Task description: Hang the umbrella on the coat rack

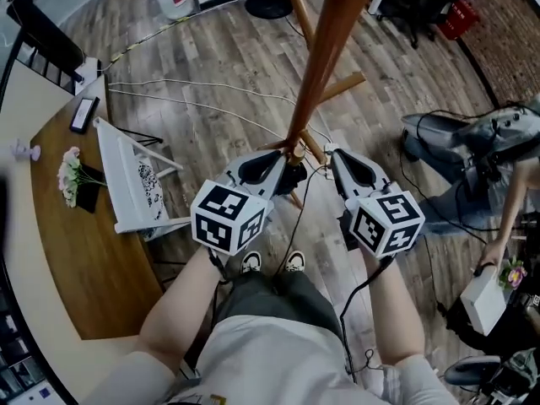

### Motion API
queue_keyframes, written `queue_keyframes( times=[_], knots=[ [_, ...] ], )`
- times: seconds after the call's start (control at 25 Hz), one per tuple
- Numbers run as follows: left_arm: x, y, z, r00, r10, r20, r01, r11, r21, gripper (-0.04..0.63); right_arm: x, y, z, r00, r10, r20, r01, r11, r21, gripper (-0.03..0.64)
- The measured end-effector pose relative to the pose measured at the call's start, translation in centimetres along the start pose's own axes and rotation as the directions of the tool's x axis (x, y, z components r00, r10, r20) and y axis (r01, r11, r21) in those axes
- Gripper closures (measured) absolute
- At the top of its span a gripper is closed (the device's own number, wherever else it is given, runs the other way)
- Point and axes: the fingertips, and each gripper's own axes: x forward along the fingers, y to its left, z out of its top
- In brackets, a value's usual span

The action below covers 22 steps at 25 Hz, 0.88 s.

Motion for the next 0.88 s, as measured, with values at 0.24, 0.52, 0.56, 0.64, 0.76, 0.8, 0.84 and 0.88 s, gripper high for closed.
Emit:
queue_keyframes(
  times=[0.24,0.52,0.56,0.64,0.76,0.8,0.84,0.88],
  knots=[
    [-3.9,-2.7,3.5,0.999,-0.015,0.028,0.013,0.998,0.064,0.580,-5.2,3.0,4.6,0.998,0.000,0.063,0.003,0.999,-0.038,0.612],
    [-8.7,-5.3,7.8,0.995,-0.030,0.091,0.018,0.992,0.128,0.580,-11.1,7.1,9.1,0.988,0.014,0.157,-0.005,0.998,-0.059,0.612],
    [-9.4,-5.7,8.5,0.995,-0.030,0.097,0.016,0.990,0.142,0.581,-12.0,7.5,9.7,0.986,0.014,0.167,-0.004,0.998,-0.060,0.612],
    [-10.8,-6.6,9.5,0.994,-0.032,0.107,0.013,0.985,0.173,0.581,-13.6,8.3,10.5,0.983,0.013,0.185,-0.002,0.998,-0.062,0.612],
    [-12.7,-7.9,10.9,0.991,-0.045,0.128,0.017,0.977,0.213,0.581,-15.7,9.3,11.5,0.978,0.014,0.209,0.000,0.998,-0.065,0.612],
    [-13.3,-8.4,11.4,0.990,-0.050,0.135,0.019,0.974,0.225,0.581,-16.3,9.6,11.7,0.976,0.015,0.215,-0.001,0.998,-0.066,0.612],
    [-13.8,-8.9,11.7,0.988,-0.056,0.142,0.021,0.972,0.236,0.581,-17.0,9.9,11.9,0.975,0.018,0.221,-0.003,0.998,-0.066,0.612],
    [-14.2,-9.3,12.1,0.987,-0.061,0.149,0.023,0.969,0.246,0.581,-17.6,10.2,12.0,0.974,0.020,0.227,-0.005,0.998,-0.066,0.612]
  ],
)
